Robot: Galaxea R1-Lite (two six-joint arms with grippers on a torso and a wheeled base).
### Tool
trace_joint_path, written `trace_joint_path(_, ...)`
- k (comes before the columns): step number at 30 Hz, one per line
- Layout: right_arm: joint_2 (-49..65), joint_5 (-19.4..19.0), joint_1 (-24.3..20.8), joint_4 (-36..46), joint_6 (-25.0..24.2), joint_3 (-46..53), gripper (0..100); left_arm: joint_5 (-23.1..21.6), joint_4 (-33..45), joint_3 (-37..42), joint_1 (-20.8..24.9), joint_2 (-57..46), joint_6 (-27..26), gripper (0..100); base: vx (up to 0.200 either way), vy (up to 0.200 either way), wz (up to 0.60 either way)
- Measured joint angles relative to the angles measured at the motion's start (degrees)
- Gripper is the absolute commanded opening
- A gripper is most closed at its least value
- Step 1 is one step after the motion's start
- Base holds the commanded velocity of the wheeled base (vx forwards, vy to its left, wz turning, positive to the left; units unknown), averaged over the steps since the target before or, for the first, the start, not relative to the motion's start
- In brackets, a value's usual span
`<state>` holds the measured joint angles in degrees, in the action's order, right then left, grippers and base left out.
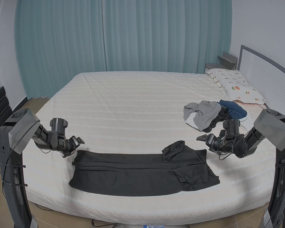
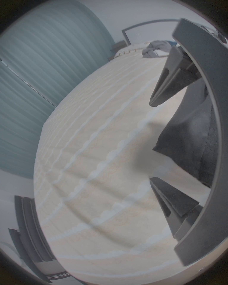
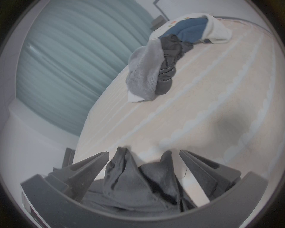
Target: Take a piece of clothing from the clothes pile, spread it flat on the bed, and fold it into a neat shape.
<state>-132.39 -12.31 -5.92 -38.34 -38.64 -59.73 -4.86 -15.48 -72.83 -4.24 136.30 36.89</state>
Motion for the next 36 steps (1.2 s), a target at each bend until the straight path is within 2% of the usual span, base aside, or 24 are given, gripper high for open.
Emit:
trace_joint_path(3, 1.44, -0.63, -2.08, 2.16, 2.93, -0.13, 100, -3.61, 0.00, -0.33, -0.46, -0.04, 2.28, 100, 0.000, 0.000, 0.00)
trace_joint_path(17, -3.94, -1.28, -4.71, 3.32, 6.46, -5.97, 100, -4.61, 0.16, -0.82, -0.99, 0.02, 3.01, 100, 0.000, 0.000, 0.00)
trace_joint_path(18, -4.30, -1.32, -4.73, 3.34, 6.62, -6.19, 0, -4.61, 0.16, -0.82, -0.99, 0.07, 2.99, 100, 0.000, 0.000, 0.00)
trace_joint_path(26, -5.49, -1.23, -4.88, 3.85, 9.36, -5.64, 0, -4.55, 0.18, -0.84, -1.01, 0.20, 2.93, 100, 0.000, 0.000, 0.00)
trace_joint_path(36, -3.19, -1.17, -4.41, 3.89, 9.63, -2.52, 0, -4.46, 0.22, -0.90, -1.01, 0.28, 2.82, 100, 0.000, 0.000, 0.00)
